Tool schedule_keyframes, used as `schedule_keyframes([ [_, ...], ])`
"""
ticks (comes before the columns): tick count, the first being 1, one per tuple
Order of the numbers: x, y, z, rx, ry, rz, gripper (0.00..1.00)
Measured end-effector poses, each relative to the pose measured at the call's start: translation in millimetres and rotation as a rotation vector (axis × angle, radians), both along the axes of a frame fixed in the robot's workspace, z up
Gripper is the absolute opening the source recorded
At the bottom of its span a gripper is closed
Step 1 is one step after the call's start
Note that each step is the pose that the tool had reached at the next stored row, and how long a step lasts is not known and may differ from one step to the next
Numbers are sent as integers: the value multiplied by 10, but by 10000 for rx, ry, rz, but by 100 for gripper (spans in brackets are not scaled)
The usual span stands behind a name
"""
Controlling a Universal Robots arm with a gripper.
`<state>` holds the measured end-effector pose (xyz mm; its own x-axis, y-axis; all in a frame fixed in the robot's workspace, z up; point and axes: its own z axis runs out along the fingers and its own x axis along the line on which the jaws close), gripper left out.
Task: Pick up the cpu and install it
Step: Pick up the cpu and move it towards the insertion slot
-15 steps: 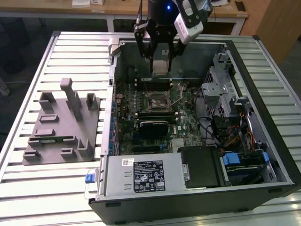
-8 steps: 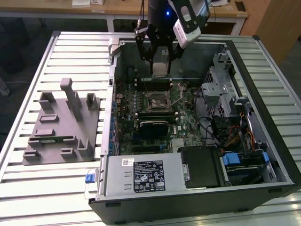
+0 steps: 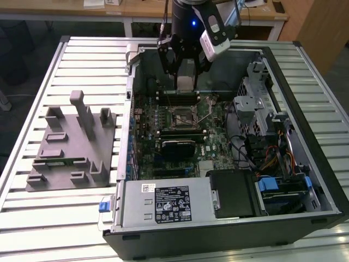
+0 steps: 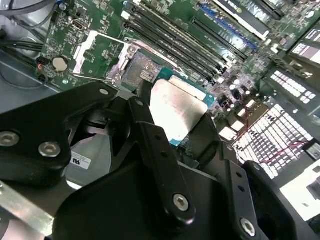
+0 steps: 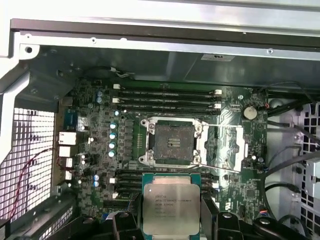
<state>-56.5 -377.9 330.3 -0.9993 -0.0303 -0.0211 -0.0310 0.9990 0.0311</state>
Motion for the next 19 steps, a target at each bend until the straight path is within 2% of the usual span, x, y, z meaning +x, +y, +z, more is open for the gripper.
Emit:
schedule_keyframes([
  [15,16,123,-273,-17,0,0,55],
  [19,23,169,-347,-25,0,1,55],
])
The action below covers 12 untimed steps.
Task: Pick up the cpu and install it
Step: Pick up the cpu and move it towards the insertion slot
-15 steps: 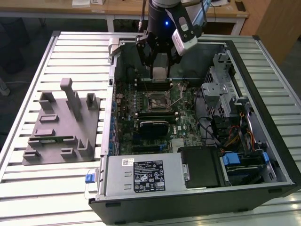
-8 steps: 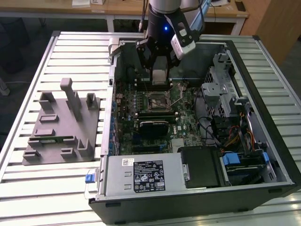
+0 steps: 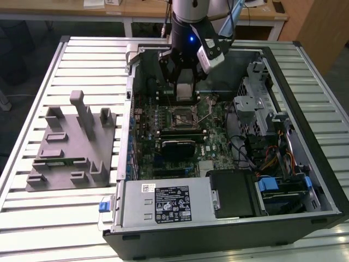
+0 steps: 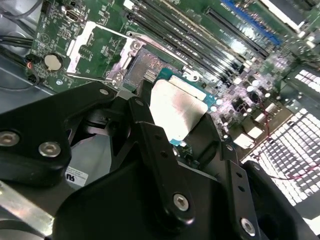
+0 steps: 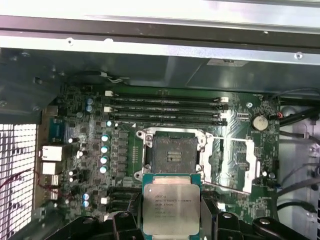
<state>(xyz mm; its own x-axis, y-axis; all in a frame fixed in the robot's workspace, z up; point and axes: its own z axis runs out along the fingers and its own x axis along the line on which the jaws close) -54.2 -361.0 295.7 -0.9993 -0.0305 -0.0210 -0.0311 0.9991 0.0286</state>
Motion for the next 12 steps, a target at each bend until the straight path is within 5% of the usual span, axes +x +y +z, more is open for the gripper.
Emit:
schedule_keyframes([
  [12,19,102,-217,-18,1,1,55],
])
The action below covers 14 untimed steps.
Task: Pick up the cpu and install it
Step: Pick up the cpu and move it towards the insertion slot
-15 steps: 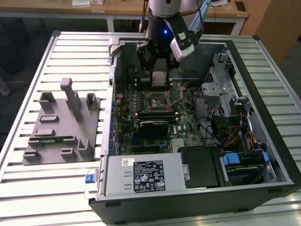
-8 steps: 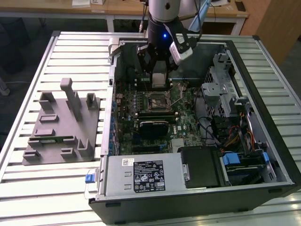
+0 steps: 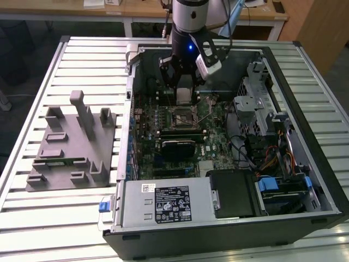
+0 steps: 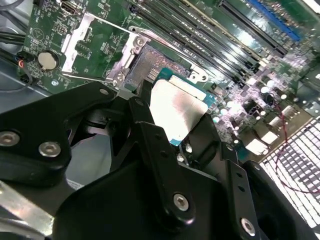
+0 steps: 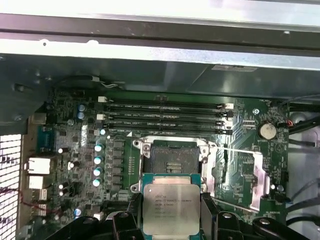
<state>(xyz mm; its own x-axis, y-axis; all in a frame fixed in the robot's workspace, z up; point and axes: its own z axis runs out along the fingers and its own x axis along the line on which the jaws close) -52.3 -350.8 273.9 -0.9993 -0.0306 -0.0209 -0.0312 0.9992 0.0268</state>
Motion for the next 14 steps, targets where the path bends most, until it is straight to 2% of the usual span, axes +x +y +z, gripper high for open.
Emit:
schedule_keyframes([
  [6,43,36,-99,-29,14,-1,55],
  [14,110,62,-153,-37,26,-1,55],
])
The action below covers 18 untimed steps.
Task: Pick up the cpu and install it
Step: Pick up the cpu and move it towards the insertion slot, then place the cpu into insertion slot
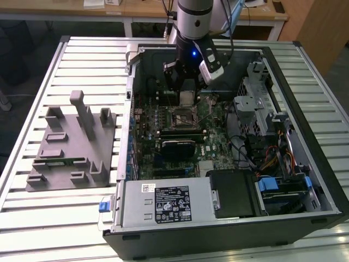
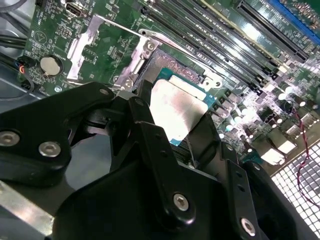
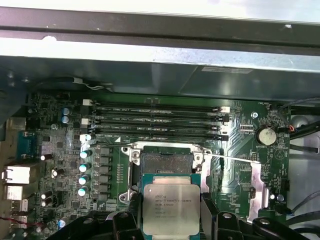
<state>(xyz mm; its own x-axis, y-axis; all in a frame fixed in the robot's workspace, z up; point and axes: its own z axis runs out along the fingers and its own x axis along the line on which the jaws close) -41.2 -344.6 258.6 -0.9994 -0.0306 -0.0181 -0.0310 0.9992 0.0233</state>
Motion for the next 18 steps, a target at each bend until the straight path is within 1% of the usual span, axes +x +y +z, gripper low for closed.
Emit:
schedule_keyframes([
  [13,9,0,0,0,0,-9,55],
  [15,9,0,0,0,0,-133,55],
  [18,9,0,0,0,0,-489,55],
])
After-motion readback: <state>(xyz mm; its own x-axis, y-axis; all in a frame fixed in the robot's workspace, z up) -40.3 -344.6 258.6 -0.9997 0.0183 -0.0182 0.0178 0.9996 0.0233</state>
